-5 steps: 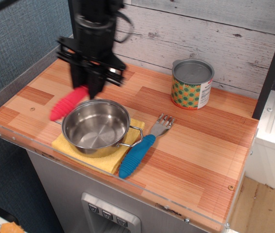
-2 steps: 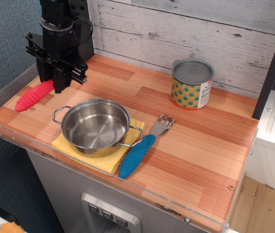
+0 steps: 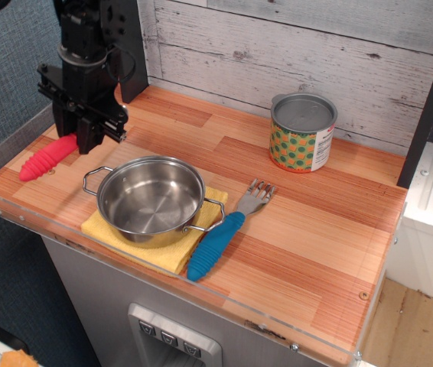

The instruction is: Pick up the red spoon and place it to left of the pot

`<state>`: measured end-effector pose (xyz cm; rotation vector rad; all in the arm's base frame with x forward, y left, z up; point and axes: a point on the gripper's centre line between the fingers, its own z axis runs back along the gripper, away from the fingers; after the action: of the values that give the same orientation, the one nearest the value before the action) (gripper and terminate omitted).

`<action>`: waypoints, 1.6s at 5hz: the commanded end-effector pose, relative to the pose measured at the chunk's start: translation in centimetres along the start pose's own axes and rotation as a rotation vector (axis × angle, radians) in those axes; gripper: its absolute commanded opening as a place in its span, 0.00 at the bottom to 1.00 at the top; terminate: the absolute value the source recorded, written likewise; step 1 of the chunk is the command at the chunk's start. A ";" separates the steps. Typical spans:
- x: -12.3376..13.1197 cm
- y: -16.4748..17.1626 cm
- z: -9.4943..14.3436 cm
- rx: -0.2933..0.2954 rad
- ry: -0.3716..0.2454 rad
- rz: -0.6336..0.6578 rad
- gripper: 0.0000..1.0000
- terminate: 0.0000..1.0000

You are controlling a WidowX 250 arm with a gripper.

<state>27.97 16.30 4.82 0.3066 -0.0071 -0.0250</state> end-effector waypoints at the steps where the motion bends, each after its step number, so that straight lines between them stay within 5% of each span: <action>1: 1.8 0.7 -0.1 0.027 -0.052 0.025 0.00 0.00; 5: 1.8 0.1 -1.5 -0.055 -0.040 0.101 0.00 0.00; 6: 1.8 -0.2 -1.4 -0.079 -0.049 0.104 1.00 0.00; 8: 1.4 0.3 -1.2 -0.097 -0.031 0.171 1.00 0.00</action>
<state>28.25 16.42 1.76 0.1910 -0.0208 0.1272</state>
